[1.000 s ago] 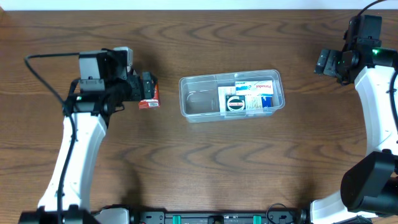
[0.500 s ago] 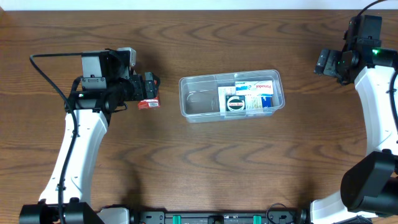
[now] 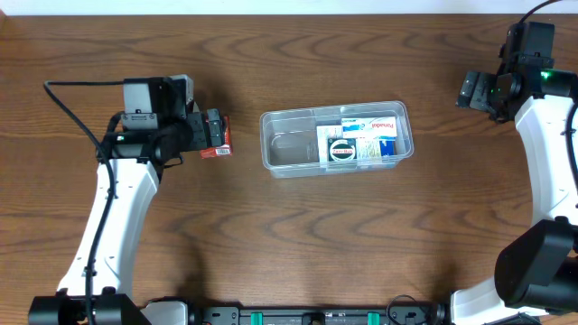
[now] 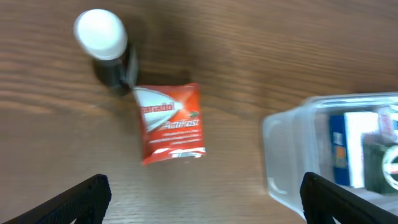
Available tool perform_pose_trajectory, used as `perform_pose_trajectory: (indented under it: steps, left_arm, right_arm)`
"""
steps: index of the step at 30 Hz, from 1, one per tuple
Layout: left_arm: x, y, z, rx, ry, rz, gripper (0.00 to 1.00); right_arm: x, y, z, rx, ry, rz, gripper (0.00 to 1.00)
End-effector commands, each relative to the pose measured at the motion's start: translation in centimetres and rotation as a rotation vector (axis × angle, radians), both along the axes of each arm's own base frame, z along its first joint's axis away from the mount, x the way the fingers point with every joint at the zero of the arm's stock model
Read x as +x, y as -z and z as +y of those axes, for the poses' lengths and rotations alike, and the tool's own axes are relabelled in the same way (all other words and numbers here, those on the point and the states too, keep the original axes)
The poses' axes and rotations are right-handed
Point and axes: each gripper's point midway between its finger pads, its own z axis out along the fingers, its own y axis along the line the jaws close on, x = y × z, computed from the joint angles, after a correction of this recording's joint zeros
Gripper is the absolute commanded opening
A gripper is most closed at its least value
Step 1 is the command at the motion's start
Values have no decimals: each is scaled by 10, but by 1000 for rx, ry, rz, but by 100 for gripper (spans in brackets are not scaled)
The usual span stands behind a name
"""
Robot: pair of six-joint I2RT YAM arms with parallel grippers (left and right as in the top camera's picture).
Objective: Pack container
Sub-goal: 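Reach the left gripper to the red Panadol sachet and grasp it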
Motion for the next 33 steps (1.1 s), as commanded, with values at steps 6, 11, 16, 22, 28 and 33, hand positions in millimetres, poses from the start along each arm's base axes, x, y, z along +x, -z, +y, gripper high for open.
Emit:
perform_pose_trajectory:
  steps: [6,11,16,22,28,33]
  left_arm:
    - [9,-3,-2,238,-91,-40,98]
    - [12,6,7,291,-179,-24,98]
    - [21,24,2,281,-165,1,98]
    - [27,53,0,291,-153,61,98]
    - [43,75,-3,298,-142,54,98]
    - [47,91,-4,314,-122,74,98]
  right_arm:
    - [1,-10,-3,-18,-2,-20,99]
    - [1,-10,-3,-18,-2,-20,99]
    - [1,-10,-3,-18,-2,-20,99]
    - [1,-10,-3,-18,-2,-20,99]
    - [1,-10,-3,-18,-2,-20,99]
    - [1,-10,-3,-17,-2,-20,99]
